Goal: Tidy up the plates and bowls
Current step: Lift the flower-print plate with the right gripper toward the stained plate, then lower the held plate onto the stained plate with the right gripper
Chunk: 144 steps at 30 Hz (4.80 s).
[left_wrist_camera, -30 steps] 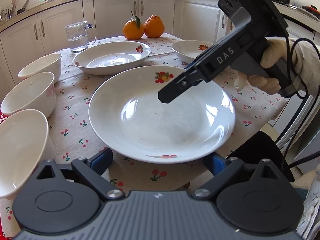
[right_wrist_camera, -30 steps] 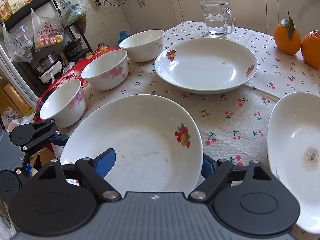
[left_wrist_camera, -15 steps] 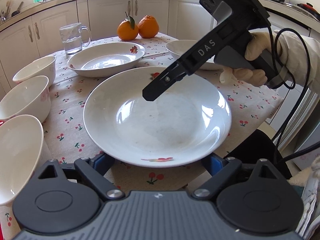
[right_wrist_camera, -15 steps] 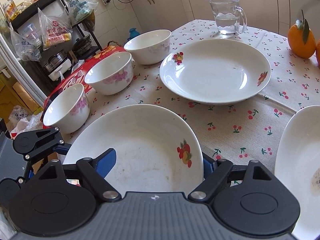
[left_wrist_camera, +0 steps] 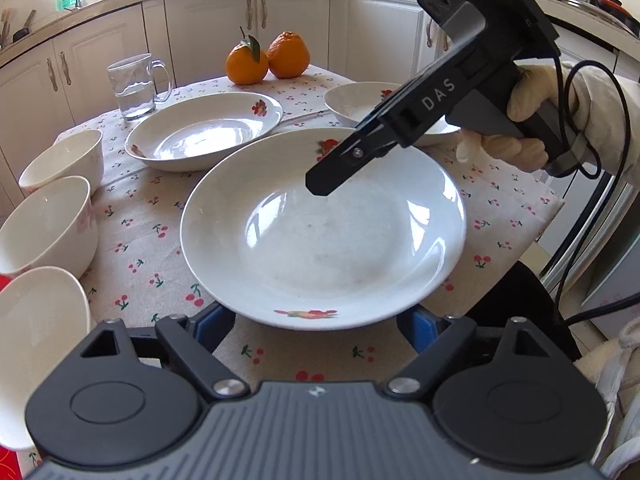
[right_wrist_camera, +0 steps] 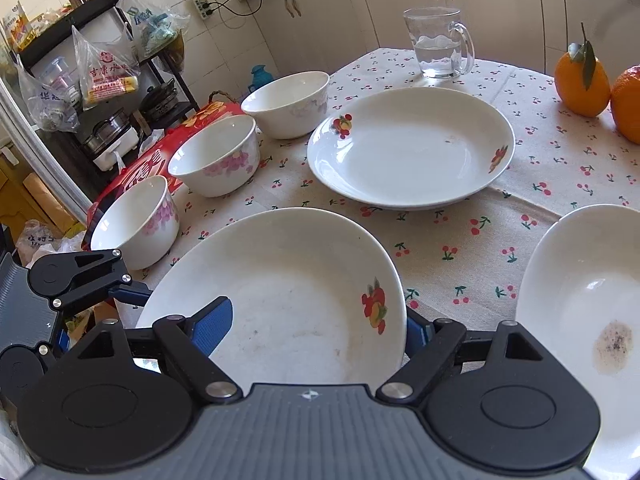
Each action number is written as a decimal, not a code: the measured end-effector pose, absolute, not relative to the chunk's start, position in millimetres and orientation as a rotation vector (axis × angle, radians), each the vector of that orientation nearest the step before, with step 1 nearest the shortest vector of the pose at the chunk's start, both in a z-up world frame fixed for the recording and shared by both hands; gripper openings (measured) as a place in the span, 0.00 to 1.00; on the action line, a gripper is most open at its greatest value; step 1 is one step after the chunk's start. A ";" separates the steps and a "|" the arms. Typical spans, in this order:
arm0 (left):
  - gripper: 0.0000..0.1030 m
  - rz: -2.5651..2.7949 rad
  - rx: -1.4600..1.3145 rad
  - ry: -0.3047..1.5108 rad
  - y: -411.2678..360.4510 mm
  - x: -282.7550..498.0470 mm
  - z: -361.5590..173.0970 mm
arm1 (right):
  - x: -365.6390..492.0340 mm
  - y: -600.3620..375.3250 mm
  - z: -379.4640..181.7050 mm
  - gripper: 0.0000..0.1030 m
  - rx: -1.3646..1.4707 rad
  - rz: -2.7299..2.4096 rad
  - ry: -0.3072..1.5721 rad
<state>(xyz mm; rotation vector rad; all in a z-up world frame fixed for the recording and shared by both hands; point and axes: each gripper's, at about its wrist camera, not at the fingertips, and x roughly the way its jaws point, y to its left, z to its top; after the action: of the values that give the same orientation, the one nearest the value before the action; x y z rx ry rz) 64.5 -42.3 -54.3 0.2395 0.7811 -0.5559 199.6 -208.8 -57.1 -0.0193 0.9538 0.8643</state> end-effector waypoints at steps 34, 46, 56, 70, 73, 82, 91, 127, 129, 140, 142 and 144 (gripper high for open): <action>0.85 -0.661 0.187 0.734 -43.5 76.7 -69.1 | 203.5 -220.2 -64.1 0.88 -0.102 0.801 0.982; 0.85 -0.676 0.179 0.711 -38.6 78.6 -72.3 | 212.2 -209.3 -65.2 0.91 -0.148 0.796 0.990; 0.85 -0.678 0.168 0.697 -36.6 76.3 -72.2 | 226.1 -197.2 -55.2 0.90 -0.224 0.799 0.987; 0.85 -0.694 0.170 0.708 -36.1 77.5 -71.6 | 236.9 -197.8 -56.4 0.83 -0.227 0.879 1.089; 0.85 -0.693 0.178 0.713 -36.2 77.5 -67.8 | 235.9 -198.5 -54.8 0.83 -0.220 0.885 1.082; 0.84 -0.698 0.206 0.713 -50.3 82.8 -46.8 | 234.3 -211.2 -42.4 0.81 -0.209 0.883 1.053; 0.84 -0.780 0.216 0.680 -93.8 115.7 -29.2 | 240.2 -261.0 -16.0 0.81 -0.195 0.783 0.995; 0.85 -0.860 0.270 0.747 -179.7 193.1 -56.2 | 283.1 -375.7 -53.2 0.81 -0.029 0.527 0.992; 0.85 -0.859 0.270 0.747 -180.2 193.9 -57.0 | 281.6 -375.0 -51.9 0.81 -0.039 0.520 0.994; 0.85 -0.837 0.272 0.746 -179.7 196.1 -61.5 | 266.2 -380.9 -41.9 0.84 -0.060 0.479 0.995; 0.85 -0.836 0.275 0.747 -179.4 196.9 -62.3 | 262.9 -382.8 -39.9 0.85 -0.061 0.473 0.992; 0.86 -0.834 0.280 0.748 -179.8 197.6 -64.2 | 259.7 -385.0 -38.4 0.85 -0.058 0.469 0.991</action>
<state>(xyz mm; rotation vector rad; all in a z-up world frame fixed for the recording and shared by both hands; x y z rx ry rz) 197.6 -179.8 -64.2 0.2801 0.7484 -0.8339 259.7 -385.0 -38.4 -0.0578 0.9906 0.4690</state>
